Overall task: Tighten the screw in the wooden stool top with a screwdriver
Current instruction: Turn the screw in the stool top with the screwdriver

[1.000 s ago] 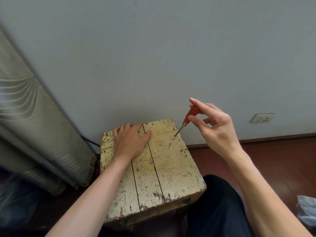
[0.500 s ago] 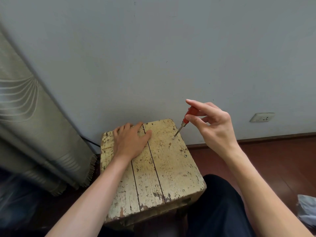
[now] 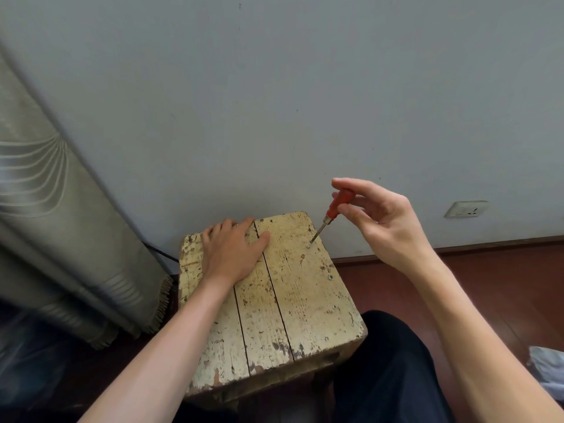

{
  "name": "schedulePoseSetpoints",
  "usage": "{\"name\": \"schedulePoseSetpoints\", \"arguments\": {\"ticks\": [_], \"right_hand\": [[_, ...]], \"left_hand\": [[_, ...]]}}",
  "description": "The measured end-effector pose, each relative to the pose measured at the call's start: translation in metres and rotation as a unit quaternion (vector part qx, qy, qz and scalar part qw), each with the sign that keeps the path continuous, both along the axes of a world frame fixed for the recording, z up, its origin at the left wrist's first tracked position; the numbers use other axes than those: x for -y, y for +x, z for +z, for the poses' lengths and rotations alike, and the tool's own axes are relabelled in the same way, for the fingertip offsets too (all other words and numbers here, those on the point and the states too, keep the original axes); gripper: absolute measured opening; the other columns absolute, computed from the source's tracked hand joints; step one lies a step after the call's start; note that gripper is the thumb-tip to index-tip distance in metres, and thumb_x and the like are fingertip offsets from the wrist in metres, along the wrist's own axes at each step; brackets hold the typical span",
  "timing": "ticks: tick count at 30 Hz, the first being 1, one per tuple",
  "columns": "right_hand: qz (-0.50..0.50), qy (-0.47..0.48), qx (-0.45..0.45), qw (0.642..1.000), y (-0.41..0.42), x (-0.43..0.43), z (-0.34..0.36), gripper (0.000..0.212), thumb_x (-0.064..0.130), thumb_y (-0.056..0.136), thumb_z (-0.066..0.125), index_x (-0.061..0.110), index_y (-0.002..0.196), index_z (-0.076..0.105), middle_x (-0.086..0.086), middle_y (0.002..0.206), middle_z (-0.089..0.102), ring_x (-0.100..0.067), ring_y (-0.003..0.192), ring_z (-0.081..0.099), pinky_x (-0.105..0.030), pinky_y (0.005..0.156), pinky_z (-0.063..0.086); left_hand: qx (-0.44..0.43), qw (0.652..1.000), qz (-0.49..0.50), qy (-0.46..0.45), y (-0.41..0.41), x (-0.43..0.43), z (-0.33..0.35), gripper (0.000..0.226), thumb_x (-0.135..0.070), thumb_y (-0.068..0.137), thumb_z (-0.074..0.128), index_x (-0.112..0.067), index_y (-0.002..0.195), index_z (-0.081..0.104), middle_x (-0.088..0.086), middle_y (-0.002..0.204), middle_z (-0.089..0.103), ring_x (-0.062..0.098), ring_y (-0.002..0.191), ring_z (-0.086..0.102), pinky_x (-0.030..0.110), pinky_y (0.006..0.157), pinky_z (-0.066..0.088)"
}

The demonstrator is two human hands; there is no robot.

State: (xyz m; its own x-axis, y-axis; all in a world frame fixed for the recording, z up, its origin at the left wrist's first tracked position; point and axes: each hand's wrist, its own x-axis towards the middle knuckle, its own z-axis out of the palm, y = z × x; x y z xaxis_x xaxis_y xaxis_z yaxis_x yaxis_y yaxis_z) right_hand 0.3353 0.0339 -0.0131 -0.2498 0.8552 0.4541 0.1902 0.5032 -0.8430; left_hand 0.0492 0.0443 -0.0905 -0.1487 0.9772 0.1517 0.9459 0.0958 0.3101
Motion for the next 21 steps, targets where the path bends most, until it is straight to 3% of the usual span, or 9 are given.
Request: {"name": "schedulePoseSetpoints", "arguments": {"ticks": [4, 6, 10, 13, 18, 21], "right_hand": [[-0.031, 0.010, -0.010, 0.999, -0.002, 0.000, 0.000, 0.040, 0.002, 0.100, 0.075, 0.030, 0.129, 0.075, 0.003, 0.109, 0.080, -0.021, 0.104, 0.081, -0.050, 0.101, 0.062], [-0.055, 0.015, -0.010, 0.998, -0.006, 0.002, -0.001, 0.037, 0.006, 0.097, 0.080, 0.029, 0.126, 0.075, 0.004, 0.103, 0.080, -0.021, 0.099, 0.081, -0.050, 0.094, 0.062], [-0.090, 0.041, -0.021, 0.995, -0.018, 0.007, -0.001, 0.039, 0.008, 0.095, 0.083, 0.029, 0.127, 0.075, -0.003, 0.101, 0.077, -0.016, 0.092, 0.080, -0.030, 0.079, 0.060], [-0.109, 0.055, -0.014, 0.992, -0.021, 0.008, -0.001, 0.039, 0.009, 0.096, 0.082, 0.033, 0.125, 0.075, -0.002, 0.103, 0.076, -0.011, 0.094, 0.078, -0.022, 0.073, 0.058], [-0.041, 0.006, 0.019, 0.999, -0.005, 0.002, 0.000, 0.052, 0.004, 0.104, 0.071, 0.039, 0.142, 0.066, 0.007, 0.123, 0.077, -0.007, 0.123, 0.072, -0.020, 0.094, 0.058], [-0.023, -0.025, -0.006, 0.999, -0.002, -0.002, -0.001, 0.048, 0.001, 0.104, 0.069, 0.032, 0.140, 0.070, 0.005, 0.120, 0.080, -0.012, 0.119, 0.076, -0.029, 0.105, 0.059]], "left_hand": [[0.000, 1.000, 0.001, -0.001, 0.000, -0.001, 0.001, 0.071, -0.078, 0.093, 0.031, -0.037, 0.149, 0.047, -0.001, 0.136, 0.056, 0.022, 0.133, 0.043, 0.043, 0.115, 0.023], [0.000, 1.000, 0.001, -0.003, 0.000, -0.001, 0.001, 0.070, -0.078, 0.093, 0.031, -0.038, 0.148, 0.047, -0.001, 0.136, 0.056, 0.022, 0.133, 0.043, 0.043, 0.115, 0.023], [-0.001, 1.000, 0.001, -0.002, 0.001, 0.001, 0.000, 0.069, -0.077, 0.094, 0.031, -0.038, 0.149, 0.047, -0.001, 0.136, 0.056, 0.022, 0.133, 0.043, 0.043, 0.115, 0.022], [-0.001, 1.000, 0.001, -0.002, 0.001, 0.001, 0.000, 0.070, -0.078, 0.094, 0.031, -0.038, 0.149, 0.046, -0.001, 0.135, 0.056, 0.021, 0.133, 0.043, 0.043, 0.115, 0.022], [-0.005, 1.000, 0.002, -0.011, 0.001, -0.001, 0.000, 0.072, -0.079, 0.093, 0.029, -0.039, 0.150, 0.045, -0.001, 0.138, 0.055, 0.021, 0.134, 0.042, 0.043, 0.115, 0.022], [-0.004, 1.000, 0.003, -0.010, 0.000, -0.001, 0.000, 0.072, -0.079, 0.092, 0.028, -0.039, 0.150, 0.045, -0.001, 0.137, 0.055, 0.021, 0.134, 0.042, 0.043, 0.115, 0.022]]}}
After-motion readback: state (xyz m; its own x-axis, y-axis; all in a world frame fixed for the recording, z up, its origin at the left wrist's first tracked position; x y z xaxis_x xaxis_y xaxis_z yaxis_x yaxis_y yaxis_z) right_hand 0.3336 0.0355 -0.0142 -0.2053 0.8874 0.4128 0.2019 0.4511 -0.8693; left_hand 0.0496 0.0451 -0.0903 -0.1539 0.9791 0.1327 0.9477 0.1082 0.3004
